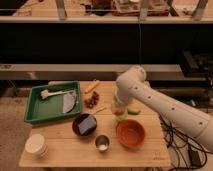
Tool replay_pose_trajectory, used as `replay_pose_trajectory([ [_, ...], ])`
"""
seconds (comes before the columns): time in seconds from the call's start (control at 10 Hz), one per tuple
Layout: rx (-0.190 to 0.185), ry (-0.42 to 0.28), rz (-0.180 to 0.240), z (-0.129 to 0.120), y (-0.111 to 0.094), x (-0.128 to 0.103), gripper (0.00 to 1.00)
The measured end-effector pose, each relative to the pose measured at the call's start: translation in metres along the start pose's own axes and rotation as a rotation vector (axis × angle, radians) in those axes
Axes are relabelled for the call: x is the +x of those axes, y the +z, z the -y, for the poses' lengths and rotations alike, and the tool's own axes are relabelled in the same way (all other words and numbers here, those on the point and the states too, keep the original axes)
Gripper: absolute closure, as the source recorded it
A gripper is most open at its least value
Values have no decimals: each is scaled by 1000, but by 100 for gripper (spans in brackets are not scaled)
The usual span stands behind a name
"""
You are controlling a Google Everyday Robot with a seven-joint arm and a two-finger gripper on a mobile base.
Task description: Place apple in red bowl
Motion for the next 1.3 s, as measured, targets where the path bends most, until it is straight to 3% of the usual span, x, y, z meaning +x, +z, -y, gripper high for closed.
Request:
replay_pose_trajectory([
  [0.2,44,13,1,-21,-14,-11,69],
  [0.4,67,15,18,-25,-14,-32,69],
  [0.8,58,18,52,-25,-1,-88,69],
  [1.0,63,33,78,-30,16,-100,58],
  [1.3,75,34,104,-31,27,-101,28],
])
